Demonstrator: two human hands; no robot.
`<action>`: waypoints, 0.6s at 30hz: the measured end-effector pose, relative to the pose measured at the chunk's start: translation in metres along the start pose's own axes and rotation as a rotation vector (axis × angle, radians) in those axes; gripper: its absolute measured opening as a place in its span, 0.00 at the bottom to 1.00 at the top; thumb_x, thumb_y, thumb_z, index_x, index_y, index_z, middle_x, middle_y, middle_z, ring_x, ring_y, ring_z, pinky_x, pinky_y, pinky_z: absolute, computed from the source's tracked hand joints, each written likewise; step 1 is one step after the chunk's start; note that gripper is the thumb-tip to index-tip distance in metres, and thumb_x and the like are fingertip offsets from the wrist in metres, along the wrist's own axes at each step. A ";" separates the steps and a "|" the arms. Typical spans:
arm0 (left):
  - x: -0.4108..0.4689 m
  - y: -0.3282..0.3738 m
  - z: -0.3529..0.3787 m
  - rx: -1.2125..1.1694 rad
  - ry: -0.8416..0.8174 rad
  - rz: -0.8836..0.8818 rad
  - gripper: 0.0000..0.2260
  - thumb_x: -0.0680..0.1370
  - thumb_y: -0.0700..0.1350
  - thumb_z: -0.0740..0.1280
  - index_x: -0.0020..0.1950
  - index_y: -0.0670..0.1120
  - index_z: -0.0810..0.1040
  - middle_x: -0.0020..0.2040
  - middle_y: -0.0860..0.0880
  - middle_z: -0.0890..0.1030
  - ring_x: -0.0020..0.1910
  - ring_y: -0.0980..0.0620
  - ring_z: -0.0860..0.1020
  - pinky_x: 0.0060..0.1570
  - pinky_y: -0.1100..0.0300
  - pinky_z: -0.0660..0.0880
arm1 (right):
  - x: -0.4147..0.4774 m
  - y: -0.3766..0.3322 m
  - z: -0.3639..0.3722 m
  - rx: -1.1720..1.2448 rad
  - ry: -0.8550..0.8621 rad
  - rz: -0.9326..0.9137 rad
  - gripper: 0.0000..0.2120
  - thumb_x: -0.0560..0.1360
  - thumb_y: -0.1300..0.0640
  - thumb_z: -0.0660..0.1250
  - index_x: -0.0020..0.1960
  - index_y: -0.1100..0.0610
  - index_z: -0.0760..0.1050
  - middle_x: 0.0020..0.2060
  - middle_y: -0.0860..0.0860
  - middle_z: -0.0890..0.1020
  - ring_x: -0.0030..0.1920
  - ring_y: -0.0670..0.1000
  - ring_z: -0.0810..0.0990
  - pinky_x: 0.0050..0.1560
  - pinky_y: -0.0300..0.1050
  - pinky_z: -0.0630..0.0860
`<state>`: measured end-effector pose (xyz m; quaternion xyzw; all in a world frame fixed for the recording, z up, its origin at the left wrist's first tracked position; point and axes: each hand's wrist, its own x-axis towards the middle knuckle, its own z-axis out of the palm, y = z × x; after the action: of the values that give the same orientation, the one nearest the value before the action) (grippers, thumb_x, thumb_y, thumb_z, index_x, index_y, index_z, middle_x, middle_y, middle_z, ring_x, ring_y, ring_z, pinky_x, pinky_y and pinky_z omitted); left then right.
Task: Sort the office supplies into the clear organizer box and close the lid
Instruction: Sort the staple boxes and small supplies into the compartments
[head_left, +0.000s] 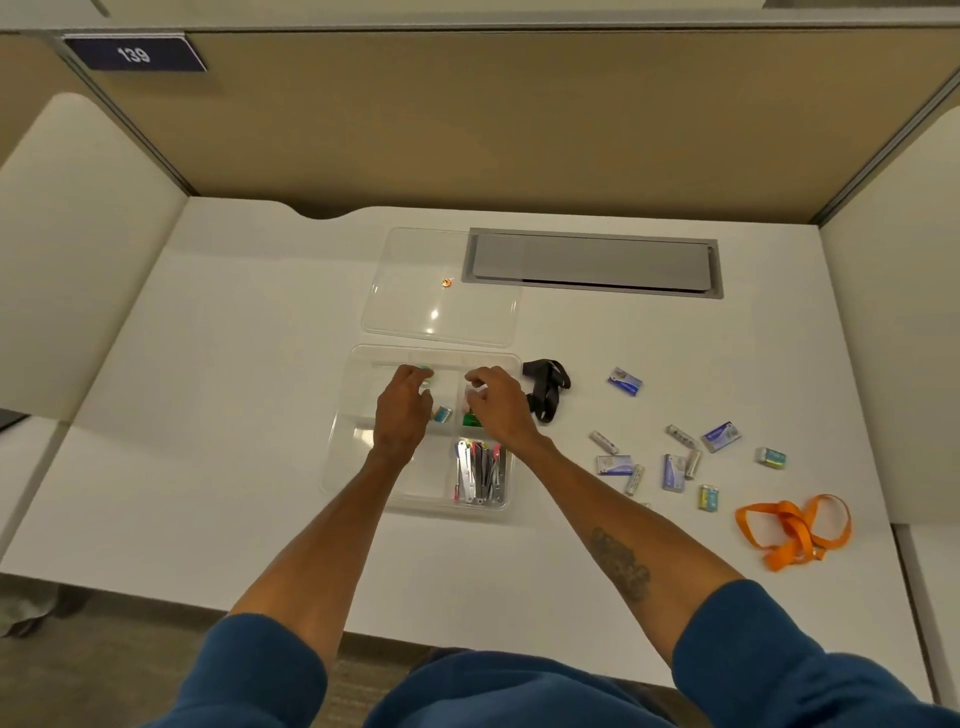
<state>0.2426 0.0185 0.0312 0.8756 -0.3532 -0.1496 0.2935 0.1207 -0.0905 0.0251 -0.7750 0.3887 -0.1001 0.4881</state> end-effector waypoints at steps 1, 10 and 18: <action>-0.003 0.005 0.004 0.004 0.006 0.045 0.13 0.77 0.36 0.63 0.61 0.43 0.78 0.60 0.49 0.78 0.50 0.50 0.79 0.51 0.66 0.75 | -0.005 0.004 -0.006 0.016 0.018 0.006 0.14 0.77 0.61 0.63 0.62 0.57 0.75 0.57 0.53 0.78 0.54 0.51 0.78 0.56 0.44 0.75; -0.028 0.086 0.072 -0.006 -0.224 0.414 0.09 0.78 0.40 0.65 0.57 0.44 0.79 0.53 0.47 0.80 0.45 0.50 0.79 0.45 0.59 0.75 | -0.055 0.072 -0.082 -0.041 0.246 0.083 0.12 0.77 0.65 0.63 0.59 0.59 0.77 0.56 0.54 0.80 0.54 0.52 0.79 0.57 0.41 0.74; -0.094 0.120 0.144 -0.032 -0.478 0.512 0.09 0.78 0.46 0.68 0.56 0.46 0.79 0.51 0.48 0.80 0.45 0.50 0.77 0.46 0.56 0.75 | -0.128 0.153 -0.137 -0.210 0.156 0.108 0.07 0.77 0.60 0.64 0.54 0.57 0.77 0.50 0.53 0.79 0.49 0.51 0.78 0.51 0.47 0.77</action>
<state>0.0450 -0.0434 -0.0024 0.6941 -0.6177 -0.2776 0.2442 -0.1166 -0.1279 -0.0044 -0.7895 0.4750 -0.0923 0.3775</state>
